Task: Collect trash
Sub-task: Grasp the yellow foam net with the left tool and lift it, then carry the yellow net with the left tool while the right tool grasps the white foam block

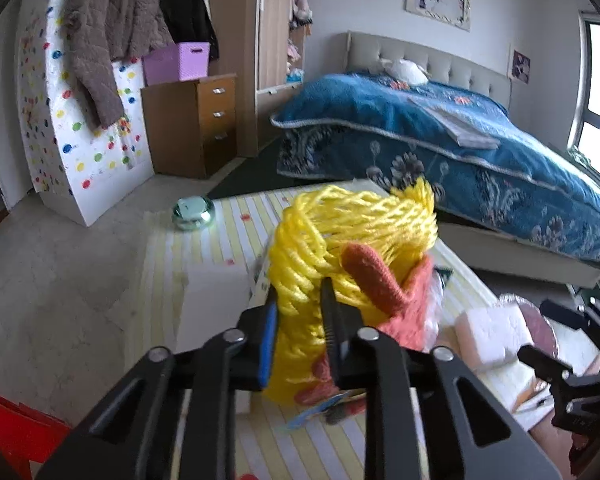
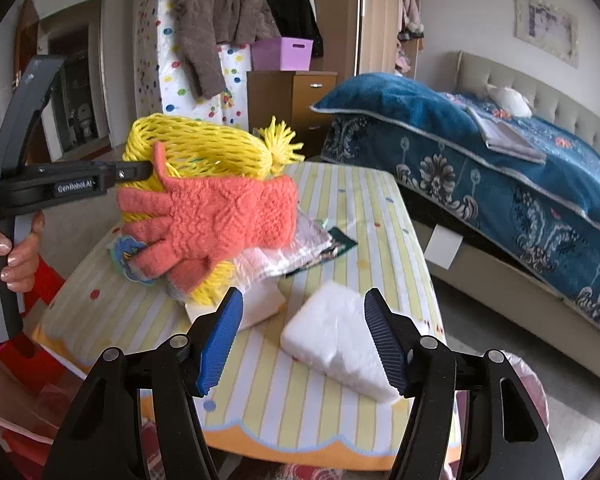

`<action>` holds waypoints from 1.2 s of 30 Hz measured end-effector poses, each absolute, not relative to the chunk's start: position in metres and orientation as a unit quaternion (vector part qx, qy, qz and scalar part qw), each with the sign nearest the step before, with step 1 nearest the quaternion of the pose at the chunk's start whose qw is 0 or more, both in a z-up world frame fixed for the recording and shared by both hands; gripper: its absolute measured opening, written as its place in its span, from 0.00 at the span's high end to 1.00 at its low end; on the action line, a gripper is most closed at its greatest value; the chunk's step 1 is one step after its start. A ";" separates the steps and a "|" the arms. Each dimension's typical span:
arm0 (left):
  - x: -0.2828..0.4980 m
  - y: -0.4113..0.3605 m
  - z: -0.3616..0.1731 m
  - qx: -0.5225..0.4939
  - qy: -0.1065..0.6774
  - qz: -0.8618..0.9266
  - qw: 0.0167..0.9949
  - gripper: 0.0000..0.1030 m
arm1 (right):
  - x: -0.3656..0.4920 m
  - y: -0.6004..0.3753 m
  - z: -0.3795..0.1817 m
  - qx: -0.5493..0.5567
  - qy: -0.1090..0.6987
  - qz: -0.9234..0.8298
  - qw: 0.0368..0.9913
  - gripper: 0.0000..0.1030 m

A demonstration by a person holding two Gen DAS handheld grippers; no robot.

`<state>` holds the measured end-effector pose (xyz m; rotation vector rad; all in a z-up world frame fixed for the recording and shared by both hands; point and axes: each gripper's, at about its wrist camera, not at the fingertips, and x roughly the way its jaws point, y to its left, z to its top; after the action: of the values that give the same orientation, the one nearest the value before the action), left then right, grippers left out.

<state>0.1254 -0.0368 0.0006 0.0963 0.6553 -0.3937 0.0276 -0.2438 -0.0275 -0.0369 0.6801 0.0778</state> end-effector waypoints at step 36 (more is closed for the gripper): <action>0.065 -0.037 0.117 0.025 0.178 -0.209 0.961 0.89 | -0.019 -0.279 -0.013 0.012 0.305 0.000 0.952 0.29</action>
<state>0.0654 -0.0366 0.1165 0.0508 0.3611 -0.4244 -0.0191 -0.2790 -0.0134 0.0240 0.6209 0.0001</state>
